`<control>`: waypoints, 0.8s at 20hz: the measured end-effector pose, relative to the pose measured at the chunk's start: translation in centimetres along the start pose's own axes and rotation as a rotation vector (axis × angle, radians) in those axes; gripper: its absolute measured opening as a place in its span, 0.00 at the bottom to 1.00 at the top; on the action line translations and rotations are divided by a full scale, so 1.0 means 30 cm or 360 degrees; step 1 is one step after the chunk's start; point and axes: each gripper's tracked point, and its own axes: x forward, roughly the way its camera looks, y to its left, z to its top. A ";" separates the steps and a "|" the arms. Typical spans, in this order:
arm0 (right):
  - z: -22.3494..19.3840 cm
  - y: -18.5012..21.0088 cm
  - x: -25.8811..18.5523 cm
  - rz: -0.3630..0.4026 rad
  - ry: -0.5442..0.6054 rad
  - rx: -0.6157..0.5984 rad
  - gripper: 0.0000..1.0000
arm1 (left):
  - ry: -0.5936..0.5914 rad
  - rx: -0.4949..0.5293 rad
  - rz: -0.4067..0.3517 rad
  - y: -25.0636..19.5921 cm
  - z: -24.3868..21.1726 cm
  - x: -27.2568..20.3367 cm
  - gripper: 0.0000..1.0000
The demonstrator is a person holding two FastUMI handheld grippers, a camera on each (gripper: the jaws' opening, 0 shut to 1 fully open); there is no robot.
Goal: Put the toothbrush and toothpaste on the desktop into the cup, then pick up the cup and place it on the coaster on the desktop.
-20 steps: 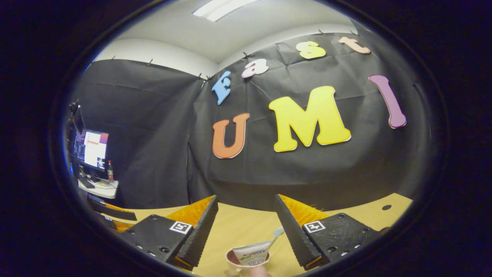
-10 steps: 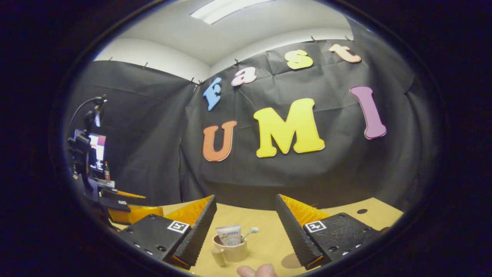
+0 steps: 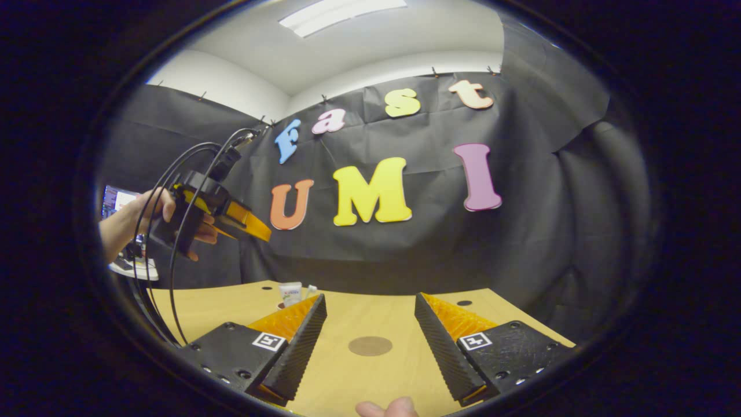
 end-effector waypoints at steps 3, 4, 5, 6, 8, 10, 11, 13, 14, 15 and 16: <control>-0.124 -0.053 -0.126 -0.0064 0.0125 0.0167 0.95 | 0.0194 -0.0015 -0.0040 -0.051 0.010 0.035 0.98; -0.162 -0.084 -0.146 -0.0096 0.0162 0.0186 0.95 | 0.0271 0.0003 -0.0049 -0.069 -0.008 0.051 0.98; -0.185 -0.115 -0.170 -0.0132 0.0191 0.0183 0.95 | 0.0350 0.0010 -0.0054 -0.078 -0.037 0.060 0.98; -0.200 -0.144 -0.192 -0.0162 0.0211 0.0178 0.95 | 0.0454 0.0002 -0.0077 -0.100 -0.080 0.078 0.99; -0.189 -0.178 -0.228 -0.0195 0.0216 0.0200 0.95 | 0.0666 -0.0029 -0.0074 -0.111 -0.175 0.112 0.98; -0.156 -0.194 -0.253 -0.0212 0.0177 0.0246 0.95 | 0.0916 -0.0074 -0.0040 -0.092 -0.283 0.137 0.99; -0.144 -0.193 -0.262 -0.0217 0.0162 0.0262 0.95 | 0.1016 -0.0113 -0.0020 -0.083 -0.329 0.145 0.99; -0.139 -0.186 -0.271 -0.0221 0.0140 0.0276 0.95 | 0.1148 -0.0178 0.0003 -0.070 -0.409 0.167 0.99; -0.147 -0.181 -0.277 -0.0223 0.0141 0.0274 0.95 | 0.1216 -0.0206 0.0006 -0.070 -0.449 0.168 0.99; -0.156 -0.179 -0.278 -0.0222 0.0151 0.0271 0.95 | 0.1275 -0.0230 -0.0002 -0.077 -0.482 0.168 0.99; -0.172 -0.175 -0.279 -0.0216 0.0170 0.0285 0.95 | 0.1319 -0.0236 -0.0010 -0.084 -0.510 0.168 0.99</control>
